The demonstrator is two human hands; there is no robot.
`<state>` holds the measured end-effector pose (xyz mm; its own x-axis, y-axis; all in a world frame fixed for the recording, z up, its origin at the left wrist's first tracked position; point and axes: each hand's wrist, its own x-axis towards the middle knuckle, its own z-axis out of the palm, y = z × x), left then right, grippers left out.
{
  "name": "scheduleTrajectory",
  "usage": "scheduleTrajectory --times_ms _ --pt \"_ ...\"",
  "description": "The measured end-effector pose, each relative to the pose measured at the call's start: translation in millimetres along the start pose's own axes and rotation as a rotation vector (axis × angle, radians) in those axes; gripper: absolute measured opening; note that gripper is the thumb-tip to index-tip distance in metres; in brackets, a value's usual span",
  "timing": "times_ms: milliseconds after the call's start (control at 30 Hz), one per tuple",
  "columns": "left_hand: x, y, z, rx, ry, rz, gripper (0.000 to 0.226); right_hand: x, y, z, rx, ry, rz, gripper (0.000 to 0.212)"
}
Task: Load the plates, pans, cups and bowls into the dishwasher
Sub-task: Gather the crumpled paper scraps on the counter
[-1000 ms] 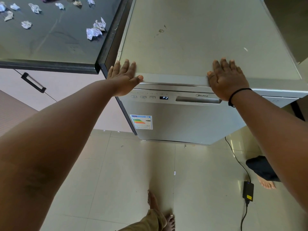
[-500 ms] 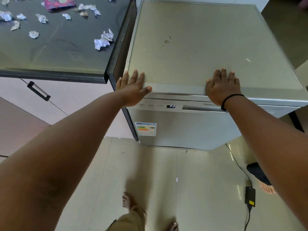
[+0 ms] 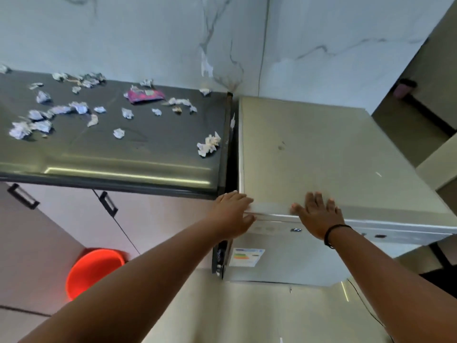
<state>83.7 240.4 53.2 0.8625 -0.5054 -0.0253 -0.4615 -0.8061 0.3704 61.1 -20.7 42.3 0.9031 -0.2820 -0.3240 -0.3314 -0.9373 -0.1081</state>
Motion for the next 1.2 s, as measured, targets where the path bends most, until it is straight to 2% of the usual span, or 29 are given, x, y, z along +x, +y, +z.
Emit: scheduleTrajectory --times_ms 100,267,433,667,767,933,1033,1200 --pt "-14.4 -42.5 -28.0 0.035 0.117 0.019 0.050 -2.2 -47.0 -2.8 0.032 0.003 -0.026 0.093" --pt "-19.1 -118.2 -80.6 0.120 0.218 -0.131 0.052 -0.2 -143.4 -9.7 0.092 0.136 -0.206 0.120" --pt "-22.6 -191.6 -113.6 0.134 0.275 -0.341 0.064 27.9 -214.2 -23.5 0.092 0.258 -0.371 0.111" --pt "-20.2 -284.2 -125.1 0.182 0.238 -0.629 0.090 112.4 -286.9 -16.4 0.174 0.244 -0.357 0.111" --pt "-13.1 -318.7 -129.2 0.198 0.205 -0.701 0.095 150.7 -318.7 -12.4 0.193 0.285 -0.343 0.100" --pt "23.9 -352.2 -132.0 0.182 0.197 -0.730 0.101 194.6 -352.4 -19.8 0.132 0.355 -0.435 0.083" --pt "52.5 -363.1 -130.5 0.147 0.243 -0.692 0.104 217.4 -365.2 -26.2 0.151 0.345 -0.421 0.085" --pt "92.7 -393.5 -140.5 0.160 0.257 -0.550 0.103 257.1 -382.0 -38.5 0.226 0.354 -0.294 0.093"
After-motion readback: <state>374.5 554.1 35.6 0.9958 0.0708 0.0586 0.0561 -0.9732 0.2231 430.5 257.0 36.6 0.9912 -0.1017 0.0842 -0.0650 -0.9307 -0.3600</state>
